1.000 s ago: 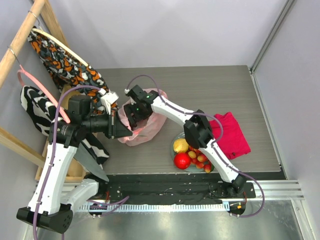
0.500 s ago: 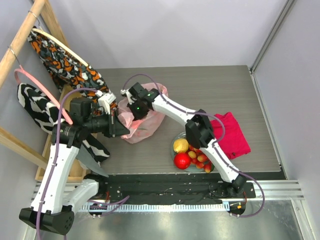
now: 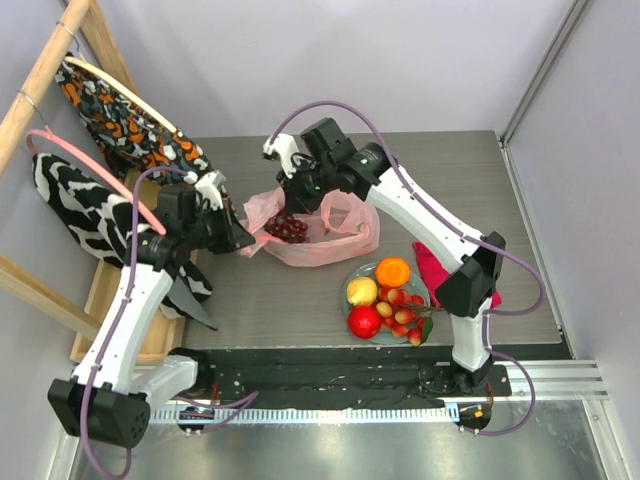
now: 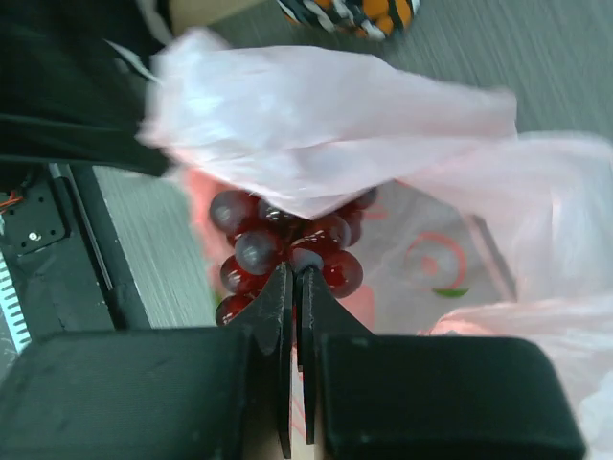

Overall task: Take the fake fruits out of the plastic bag
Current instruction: Take out the fake fruit from the plastic bag, then place the fake fruit on the plate.

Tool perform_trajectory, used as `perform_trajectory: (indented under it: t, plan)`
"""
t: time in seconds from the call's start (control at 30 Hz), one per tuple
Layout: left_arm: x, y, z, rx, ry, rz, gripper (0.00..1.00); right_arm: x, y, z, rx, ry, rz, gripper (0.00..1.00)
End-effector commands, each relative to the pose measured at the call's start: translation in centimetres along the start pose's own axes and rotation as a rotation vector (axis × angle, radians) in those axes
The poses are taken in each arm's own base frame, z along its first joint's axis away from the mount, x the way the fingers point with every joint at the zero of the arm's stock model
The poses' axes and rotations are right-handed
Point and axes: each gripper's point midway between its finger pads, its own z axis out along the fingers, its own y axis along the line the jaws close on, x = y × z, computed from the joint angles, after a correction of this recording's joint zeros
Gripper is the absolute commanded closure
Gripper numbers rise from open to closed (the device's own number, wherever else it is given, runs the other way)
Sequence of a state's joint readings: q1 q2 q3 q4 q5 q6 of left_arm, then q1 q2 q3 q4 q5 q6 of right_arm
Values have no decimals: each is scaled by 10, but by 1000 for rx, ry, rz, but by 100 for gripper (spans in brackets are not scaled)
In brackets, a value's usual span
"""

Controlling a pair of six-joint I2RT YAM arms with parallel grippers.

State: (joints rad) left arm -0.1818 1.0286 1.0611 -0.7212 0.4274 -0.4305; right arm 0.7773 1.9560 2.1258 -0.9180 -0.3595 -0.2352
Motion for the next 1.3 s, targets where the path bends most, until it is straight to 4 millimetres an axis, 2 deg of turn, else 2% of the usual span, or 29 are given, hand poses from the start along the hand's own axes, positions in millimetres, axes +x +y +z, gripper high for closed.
perform_trajectory:
  t: [0.0,0.07,0.1,0.2,0.3,0.37,0.4,0.43,0.5,0.57,0.67,0.7,0.73,0.77,0.8,0.83,0.87,0.9,1.0,1.07,1.17,1.23,1.27]
  plan:
    - [-56,-4,10,-19,-164,29,100,-33,12,-32,-13,-95,-92,99]
    - [-62,-2,13,-30,-178,41,100,-40,12,-45,7,-119,-129,99]
    - [-63,0,15,-36,-180,43,100,-45,11,-59,31,-138,-148,99]
    - [-64,5,17,-55,-185,47,100,-47,8,-80,83,-143,-192,99]
    - [-61,9,21,-60,-175,40,100,-58,9,-122,167,-198,-216,99]
    - [-59,8,23,-55,-172,37,100,-64,7,-141,212,-233,-227,99]
    - [-58,8,23,-54,-170,37,100,-72,4,-152,253,-264,-229,99]
    - [-58,9,22,-56,-172,35,100,-81,6,-172,284,-312,-238,99]
    - [-57,9,21,-56,-174,30,100,-93,6,-195,334,-372,-245,99]
    - [-58,7,21,-48,-173,22,100,-97,10,-217,363,-405,-265,99]
    - [-59,5,26,-32,-158,7,100,-78,18,-235,371,-363,-302,99]
    - [-62,2,27,-25,-160,5,100,-58,17,-228,361,-299,-293,99]
    - [-65,2,30,-23,-153,1,100,-48,18,-231,367,-275,-297,99]
    - [-67,1,31,-18,-153,-1,100,-39,25,-246,376,-281,-299,99]
    - [-73,-2,31,-14,-162,3,100,-18,26,-240,364,-223,-286,99]
    - [-75,-1,33,-17,-158,3,100,-7,28,-242,364,-202,-279,99]
    - [-78,-1,34,-18,-162,4,100,3,32,-257,385,-206,-274,99]
    - [-81,-2,35,-20,-168,4,100,26,29,-249,380,-144,-250,99]
    - [-88,-2,37,-21,-177,10,100,62,29,-248,374,-105,-187,99]
    - [-90,-3,38,-19,-179,14,100,77,28,-246,371,-87,-170,99]
    - [-90,-2,38,-19,-179,19,100,101,27,-226,343,-33,-158,99]
    - [-89,-1,38,-21,-177,26,100,107,26,-218,331,-18,-172,99]
    - [-89,-2,37,-20,-179,29,100,116,25,-210,318,9,-168,99]
